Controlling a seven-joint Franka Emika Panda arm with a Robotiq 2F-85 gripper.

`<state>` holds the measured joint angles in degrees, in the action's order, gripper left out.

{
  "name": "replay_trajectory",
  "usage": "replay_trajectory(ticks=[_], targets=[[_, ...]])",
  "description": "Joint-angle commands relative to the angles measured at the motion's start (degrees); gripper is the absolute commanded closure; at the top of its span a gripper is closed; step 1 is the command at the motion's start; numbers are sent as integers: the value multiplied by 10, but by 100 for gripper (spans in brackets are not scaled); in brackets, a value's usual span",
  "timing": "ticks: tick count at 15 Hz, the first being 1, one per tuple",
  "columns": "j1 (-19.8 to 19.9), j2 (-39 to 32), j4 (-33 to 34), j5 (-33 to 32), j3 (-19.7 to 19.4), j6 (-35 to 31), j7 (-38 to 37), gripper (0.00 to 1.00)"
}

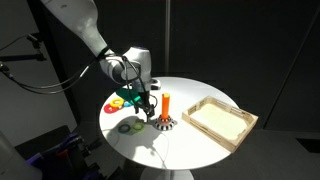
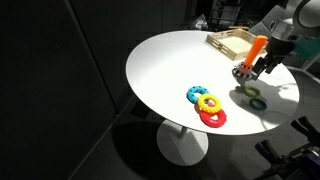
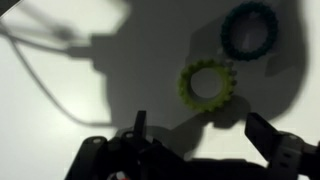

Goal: Pick up the light green ring and stack it on the rings stacking stand

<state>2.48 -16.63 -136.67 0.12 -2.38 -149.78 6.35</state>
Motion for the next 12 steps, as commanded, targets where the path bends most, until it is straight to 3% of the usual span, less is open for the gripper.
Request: replay_trajectory(ticks=[1, 7, 12], targets=[[-22, -17, -16, -46, -10, -52, -51, 0], [-40, -53, -22, -55, -16, -119, -87, 0], [-41, -68, -29, -44, -17, -136, -97, 0]])
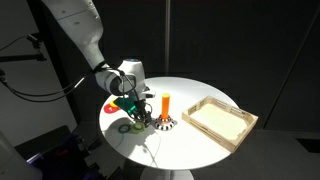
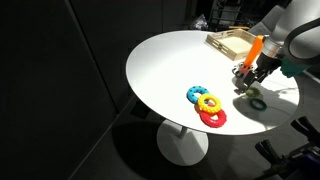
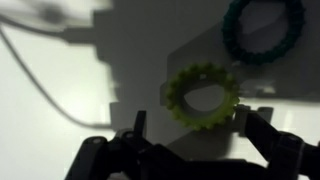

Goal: Pick up the light green ring and stack it on the rings stacking stand

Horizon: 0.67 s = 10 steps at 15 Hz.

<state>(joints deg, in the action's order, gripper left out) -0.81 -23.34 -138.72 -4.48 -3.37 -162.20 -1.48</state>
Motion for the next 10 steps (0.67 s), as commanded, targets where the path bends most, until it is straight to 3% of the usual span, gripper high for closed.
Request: replay_trajectory(ticks=[1, 10], targets=[[-7, -3, -10, 4, -6, -12, -21, 0], [-8, -17, -8, 4, -5, -8, -26, 0]])
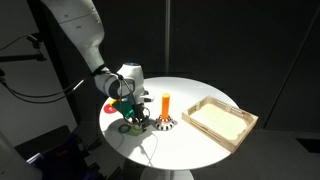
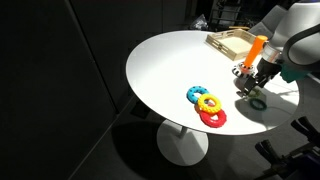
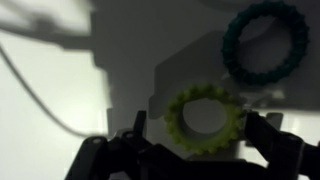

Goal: Pick up the light green ring and stack it on the rings stacking stand

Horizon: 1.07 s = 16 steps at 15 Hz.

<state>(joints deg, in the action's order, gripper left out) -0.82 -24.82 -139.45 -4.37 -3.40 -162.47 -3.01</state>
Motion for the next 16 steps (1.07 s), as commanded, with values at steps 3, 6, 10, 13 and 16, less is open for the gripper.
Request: replay_trajectory(ticks=[3, 6, 10, 13, 16], targets=[[-9, -5, 0, 3, -7, -4, -11, 36], [-9, 6, 2, 2, -8, -1, -11, 50], [-7, 32, 11, -1, -17, 14, -10, 50], [-6, 60, 22, -5, -26, 21, -9, 50], [-5, 92, 35, -11, -35, 27, -12, 50]])
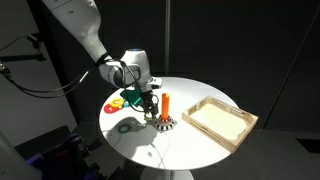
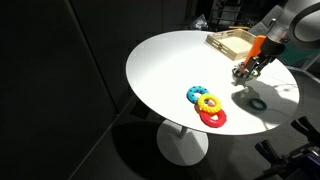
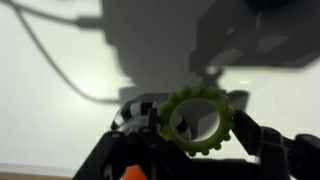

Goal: Pick up the light green ring and stack it on the rings stacking stand

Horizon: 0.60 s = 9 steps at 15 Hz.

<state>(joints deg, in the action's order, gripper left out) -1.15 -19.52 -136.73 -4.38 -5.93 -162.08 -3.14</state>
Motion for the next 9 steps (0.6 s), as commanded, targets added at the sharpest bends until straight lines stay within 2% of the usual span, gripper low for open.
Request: replay_trajectory(ticks=[1, 9], targets=[[-1, 48, 11, -13, -12, 25, -11, 50], [10, 110, 19, -10, -7, 19, -4, 50]])
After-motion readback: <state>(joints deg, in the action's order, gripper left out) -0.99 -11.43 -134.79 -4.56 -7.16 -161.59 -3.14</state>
